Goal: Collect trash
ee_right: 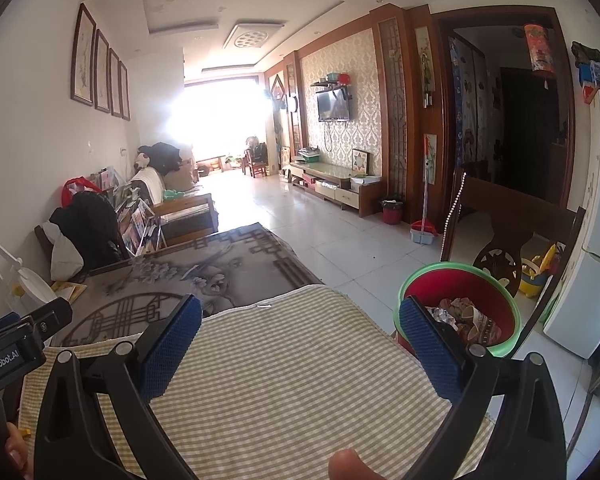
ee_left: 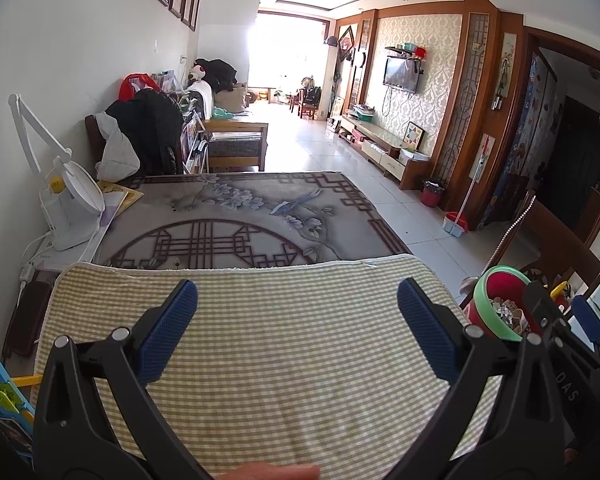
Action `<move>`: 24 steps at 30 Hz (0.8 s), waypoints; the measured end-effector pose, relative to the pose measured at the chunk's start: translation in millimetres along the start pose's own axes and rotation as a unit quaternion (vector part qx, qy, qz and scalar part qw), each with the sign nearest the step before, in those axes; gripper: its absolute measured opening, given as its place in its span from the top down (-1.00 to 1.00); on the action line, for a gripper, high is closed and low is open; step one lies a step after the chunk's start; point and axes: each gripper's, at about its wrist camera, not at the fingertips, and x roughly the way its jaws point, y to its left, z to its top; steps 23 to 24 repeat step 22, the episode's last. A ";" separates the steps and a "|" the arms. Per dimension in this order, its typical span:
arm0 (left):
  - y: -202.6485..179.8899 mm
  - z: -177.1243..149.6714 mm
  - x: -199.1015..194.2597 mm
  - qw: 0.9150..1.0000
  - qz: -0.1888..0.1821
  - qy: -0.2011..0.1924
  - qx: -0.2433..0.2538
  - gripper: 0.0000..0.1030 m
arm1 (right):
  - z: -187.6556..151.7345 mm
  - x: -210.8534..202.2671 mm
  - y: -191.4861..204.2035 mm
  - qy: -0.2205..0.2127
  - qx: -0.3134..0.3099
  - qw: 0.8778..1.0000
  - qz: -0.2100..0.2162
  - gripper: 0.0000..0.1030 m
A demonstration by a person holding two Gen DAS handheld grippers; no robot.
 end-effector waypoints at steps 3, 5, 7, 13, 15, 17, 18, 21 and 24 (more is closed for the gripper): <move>0.6 -0.7 -0.2 1.000 0.001 0.002 -0.001 -0.90 | 0.1 -0.5 -0.6 0.000 0.000 1.000 0.000 -0.86; 0.2 -0.8 -0.7 1.000 0.001 0.002 0.000 -0.90 | -0.1 -0.6 -0.6 0.001 -0.001 1.000 0.000 -0.86; 0.0 -1.4 -1.2 1.000 -0.002 0.002 0.000 -0.90 | -0.6 -0.9 -0.2 0.001 0.000 1.000 0.001 -0.86; -0.2 -4.3 1.4 1.000 0.001 0.012 0.003 -0.90 | -4.6 -0.5 0.8 0.007 -0.004 1.000 0.001 -0.86; 0.9 -4.7 1.8 1.000 0.005 0.008 0.000 -0.90 | -6.7 4.7 0.5 0.018 -0.009 1.000 0.003 -0.86; 4.3 -4.6 3.5 1.000 0.011 0.012 -0.011 -0.90 | -11.8 14.0 1.2 0.032 -0.017 0.999 0.007 -0.86; 7.4 -4.9 5.3 1.000 0.013 0.016 -0.018 -0.90 | -16.2 21.4 2.2 0.040 -0.022 0.999 0.007 -0.86; 16.8 -8.9 10.6 0.999 0.030 0.028 -0.028 -0.90 | -34.7 58.0 7.9 0.077 -0.058 0.995 0.008 -0.86; 19.2 -10.2 12.2 0.998 0.035 0.031 -0.030 -0.90 | -44.2 75.8 10.3 0.095 -0.075 0.993 0.007 -0.86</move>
